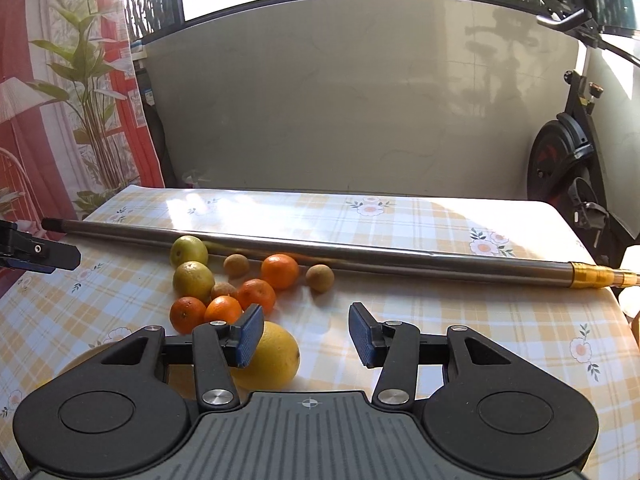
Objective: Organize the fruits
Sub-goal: 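Grasp the grapefruit with the left gripper while the right gripper grasps a kiwi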
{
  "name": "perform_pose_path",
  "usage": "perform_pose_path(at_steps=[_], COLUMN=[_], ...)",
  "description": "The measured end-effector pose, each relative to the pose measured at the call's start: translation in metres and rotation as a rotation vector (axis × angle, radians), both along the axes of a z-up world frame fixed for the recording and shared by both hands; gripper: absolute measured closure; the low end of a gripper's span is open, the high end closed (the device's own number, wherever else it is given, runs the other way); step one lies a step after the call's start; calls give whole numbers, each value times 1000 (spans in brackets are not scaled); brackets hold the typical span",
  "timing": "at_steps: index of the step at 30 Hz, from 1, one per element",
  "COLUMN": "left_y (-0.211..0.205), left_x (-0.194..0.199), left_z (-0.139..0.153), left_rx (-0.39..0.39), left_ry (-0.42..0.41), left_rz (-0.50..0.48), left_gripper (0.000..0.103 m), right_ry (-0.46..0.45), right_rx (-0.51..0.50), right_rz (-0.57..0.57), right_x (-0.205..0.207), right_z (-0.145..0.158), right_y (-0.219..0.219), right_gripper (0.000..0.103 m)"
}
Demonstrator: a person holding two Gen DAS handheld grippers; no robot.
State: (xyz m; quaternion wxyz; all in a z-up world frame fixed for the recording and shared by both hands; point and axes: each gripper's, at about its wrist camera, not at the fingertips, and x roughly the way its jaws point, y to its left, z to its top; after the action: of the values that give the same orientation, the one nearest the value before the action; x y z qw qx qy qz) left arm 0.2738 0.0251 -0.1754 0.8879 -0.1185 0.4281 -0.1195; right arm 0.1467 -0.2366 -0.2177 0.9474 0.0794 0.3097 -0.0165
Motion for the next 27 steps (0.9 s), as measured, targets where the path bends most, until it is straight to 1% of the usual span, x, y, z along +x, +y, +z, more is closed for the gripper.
perform_pose_path(at_steps=[5, 11, 16, 20, 24, 26, 27], left_y=[-26, -41, -50, -56, -61, -64, -64], left_x=[42, 75, 88, 95, 97, 97, 96], left_z=[-16, -46, -63, -78, -81, -80, -78], left_rx=[-55, -68, -32, -25, -23, -6, 9], left_ry=[59, 148, 183, 212, 195, 182, 170], left_rz=[-4, 43, 45, 55, 33, 25, 23], left_gripper=[27, 33, 35, 36, 40, 43, 49], right_ry=[13, 29, 41, 41, 44, 48, 50], right_rx=[12, 40, 53, 68, 80, 77, 75], right_rz=[-2, -12, -11, -15, -13, -8, -7], right_x=[16, 25, 29, 30, 31, 32, 32], right_z=[-11, -22, -27, -28, -29, -30, -30], right_y=[-9, -20, -25, -28, -31, -30, -30], right_gripper=[59, 59, 59, 59, 59, 59, 59])
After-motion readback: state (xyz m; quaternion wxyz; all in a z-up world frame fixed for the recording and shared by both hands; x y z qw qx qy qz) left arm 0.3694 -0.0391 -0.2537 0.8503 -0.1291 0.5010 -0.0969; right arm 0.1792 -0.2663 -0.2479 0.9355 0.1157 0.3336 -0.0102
